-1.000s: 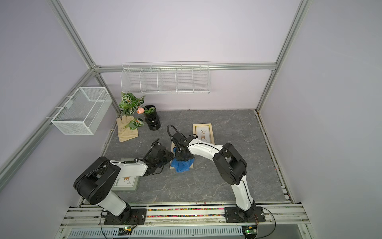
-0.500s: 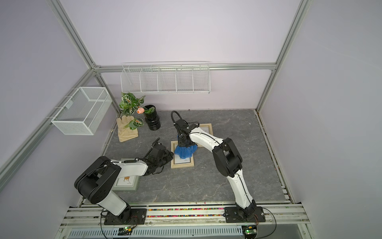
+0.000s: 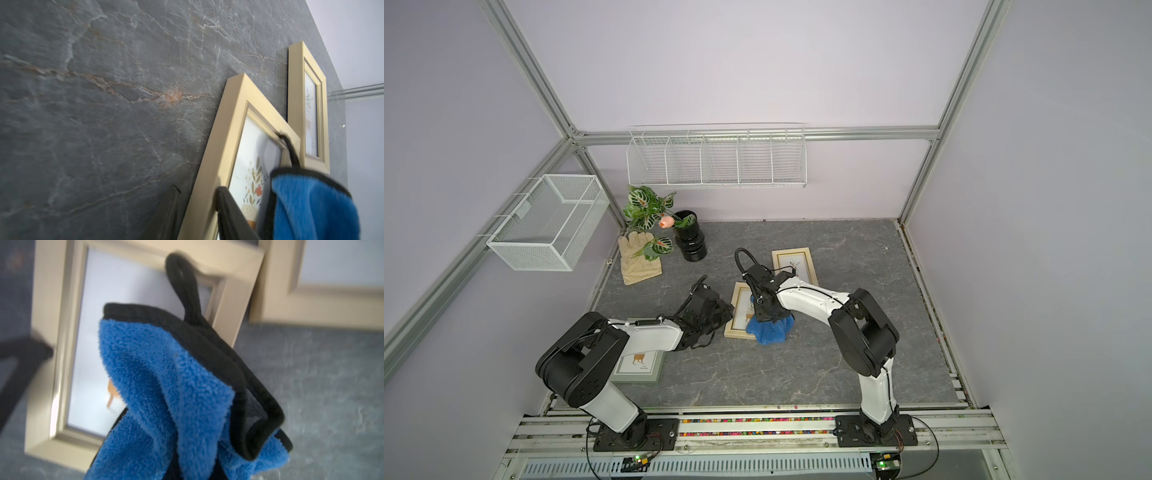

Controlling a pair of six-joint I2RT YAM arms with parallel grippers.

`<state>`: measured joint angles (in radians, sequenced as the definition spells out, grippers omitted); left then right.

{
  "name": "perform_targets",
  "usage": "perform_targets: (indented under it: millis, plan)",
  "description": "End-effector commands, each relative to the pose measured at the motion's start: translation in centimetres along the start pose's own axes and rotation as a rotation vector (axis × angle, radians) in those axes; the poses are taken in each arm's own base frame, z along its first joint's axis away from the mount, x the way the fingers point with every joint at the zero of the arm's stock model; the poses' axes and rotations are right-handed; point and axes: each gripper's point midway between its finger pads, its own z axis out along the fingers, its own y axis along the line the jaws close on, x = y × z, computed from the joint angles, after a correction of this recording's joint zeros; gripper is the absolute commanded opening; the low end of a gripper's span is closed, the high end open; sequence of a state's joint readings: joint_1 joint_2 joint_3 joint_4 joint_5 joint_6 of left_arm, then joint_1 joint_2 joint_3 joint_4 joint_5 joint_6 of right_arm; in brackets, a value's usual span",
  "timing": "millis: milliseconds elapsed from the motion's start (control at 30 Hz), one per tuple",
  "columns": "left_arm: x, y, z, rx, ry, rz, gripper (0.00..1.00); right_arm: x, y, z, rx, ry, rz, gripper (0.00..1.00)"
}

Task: Wipe the picture frame with a cloth
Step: Wipe the dirt from the picture frame, then adjust the cleaning item.

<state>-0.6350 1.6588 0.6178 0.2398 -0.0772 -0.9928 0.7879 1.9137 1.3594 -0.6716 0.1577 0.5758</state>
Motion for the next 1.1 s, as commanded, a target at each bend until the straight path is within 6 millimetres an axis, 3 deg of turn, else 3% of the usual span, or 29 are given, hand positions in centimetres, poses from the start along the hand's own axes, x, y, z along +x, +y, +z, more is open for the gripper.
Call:
perform_targets:
  millis: [0,100,267,500,700,767,833,1000,1067]
  plan:
    - [8.5,14.0,-2.5,-0.491,0.318,0.048,0.35,0.7,-0.3,0.3,-0.01,0.039,0.021,0.08]
    - [7.9,12.8,-2.6,-0.466,0.317,0.078,0.36,-1.8,1.0,-1.2,-0.073,-0.003,0.027,0.07]
    - [5.5,7.8,-2.9,-0.355,0.317,0.166,0.44,-3.9,1.3,-4.5,-0.176,-0.099,0.043,0.07]
    - [0.9,0.1,-4.7,-0.198,0.236,0.254,0.6,-2.9,-1.5,-6.5,-0.285,-0.163,0.132,0.07]
    - [-0.9,-2.4,-6.2,-0.119,0.173,0.288,0.68,-2.5,-2.3,-7.7,-0.402,-0.221,0.212,0.08]
    - [-1.2,-3.4,-7.2,-0.055,0.138,0.298,0.68,-2.6,-2.3,-8.1,-0.442,-0.245,0.238,0.08]
    - [-1.1,-5.6,-8.6,0.081,0.103,0.332,0.7,-2.8,-2.0,-8.6,-0.492,-0.262,0.256,0.08]
    - [1.2,-12.6,-13.5,0.42,0.021,0.474,0.77,-3.4,-0.5,-9.7,-0.614,-0.289,0.296,0.08]
    - [2.2,-14.0,-14.4,0.487,0.016,0.51,0.8,-3.6,0.1,-10.1,-0.656,-0.295,0.306,0.08]
